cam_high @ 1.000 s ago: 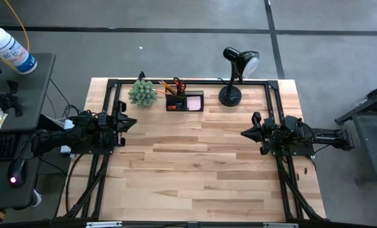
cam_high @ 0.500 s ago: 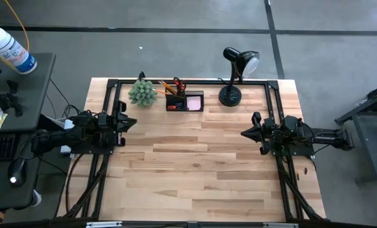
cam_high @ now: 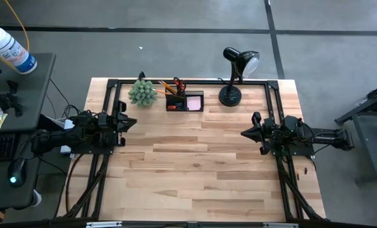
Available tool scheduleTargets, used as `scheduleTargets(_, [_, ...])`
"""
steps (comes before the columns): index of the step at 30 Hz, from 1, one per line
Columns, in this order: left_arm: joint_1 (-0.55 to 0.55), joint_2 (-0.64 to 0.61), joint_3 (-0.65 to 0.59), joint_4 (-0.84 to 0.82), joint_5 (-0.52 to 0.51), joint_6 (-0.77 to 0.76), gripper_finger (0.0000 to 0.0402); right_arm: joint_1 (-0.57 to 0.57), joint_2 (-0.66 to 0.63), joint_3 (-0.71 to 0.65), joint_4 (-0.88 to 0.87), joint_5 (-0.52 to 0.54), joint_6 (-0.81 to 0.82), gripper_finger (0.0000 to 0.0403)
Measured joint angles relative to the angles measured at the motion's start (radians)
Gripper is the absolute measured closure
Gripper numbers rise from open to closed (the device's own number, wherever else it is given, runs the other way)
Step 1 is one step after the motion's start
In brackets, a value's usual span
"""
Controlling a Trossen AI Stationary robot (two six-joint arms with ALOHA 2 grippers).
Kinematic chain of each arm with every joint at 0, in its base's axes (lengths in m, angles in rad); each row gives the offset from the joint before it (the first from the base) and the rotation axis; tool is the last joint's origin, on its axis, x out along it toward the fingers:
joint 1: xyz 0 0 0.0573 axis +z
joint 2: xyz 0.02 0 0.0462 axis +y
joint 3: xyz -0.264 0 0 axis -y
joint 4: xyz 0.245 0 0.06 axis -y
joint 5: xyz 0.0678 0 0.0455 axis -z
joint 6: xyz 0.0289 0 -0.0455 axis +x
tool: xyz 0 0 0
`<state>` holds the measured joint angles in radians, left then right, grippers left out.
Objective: Pick and place office supplies into organizer
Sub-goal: Return to Home Position
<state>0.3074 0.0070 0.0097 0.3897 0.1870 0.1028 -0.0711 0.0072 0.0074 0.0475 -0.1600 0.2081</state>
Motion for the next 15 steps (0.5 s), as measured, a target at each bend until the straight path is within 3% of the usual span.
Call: scheduleTargets(15, [0.000,0.000,0.000,0.000,0.000,0.000,0.0389,0.000,0.000,0.000,0.000,0.000,0.000,0.0401])
